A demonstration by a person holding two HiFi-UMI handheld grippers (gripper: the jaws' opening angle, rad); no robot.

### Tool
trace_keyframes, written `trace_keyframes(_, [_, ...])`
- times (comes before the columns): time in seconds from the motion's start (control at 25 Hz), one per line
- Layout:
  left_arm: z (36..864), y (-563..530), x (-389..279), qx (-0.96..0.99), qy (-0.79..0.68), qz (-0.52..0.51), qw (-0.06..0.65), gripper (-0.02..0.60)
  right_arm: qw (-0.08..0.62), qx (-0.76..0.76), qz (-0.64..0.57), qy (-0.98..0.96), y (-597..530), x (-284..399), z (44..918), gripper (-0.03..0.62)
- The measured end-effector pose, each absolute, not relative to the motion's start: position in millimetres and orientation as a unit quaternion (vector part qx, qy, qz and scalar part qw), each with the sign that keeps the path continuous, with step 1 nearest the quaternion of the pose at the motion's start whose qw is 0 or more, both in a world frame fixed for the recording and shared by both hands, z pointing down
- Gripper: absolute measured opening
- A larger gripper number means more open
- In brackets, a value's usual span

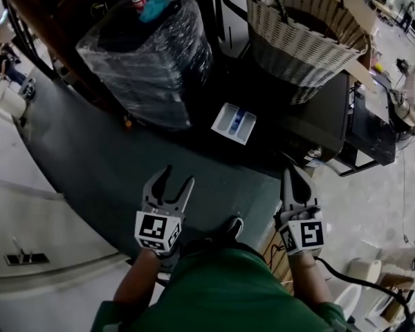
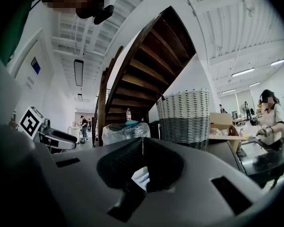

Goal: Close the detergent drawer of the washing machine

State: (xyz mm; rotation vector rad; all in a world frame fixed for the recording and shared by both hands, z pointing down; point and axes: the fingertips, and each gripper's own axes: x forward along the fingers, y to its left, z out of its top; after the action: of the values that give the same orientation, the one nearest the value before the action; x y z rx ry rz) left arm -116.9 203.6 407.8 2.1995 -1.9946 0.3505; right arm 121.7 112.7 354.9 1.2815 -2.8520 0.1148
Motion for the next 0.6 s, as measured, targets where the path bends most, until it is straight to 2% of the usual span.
trace_keyframes(0.32, [438,168,-108,0.74,-0.649,0.144,0.096,0.256,0.029,0.413,0.05,-0.909,91,127,372,0.025])
trace_keyframes(0.6, [510,138,-104,0.755,-0.614,0.19,0.133,0.256,0.047,0.431,0.054,-0.9,71,125,386,0.025])
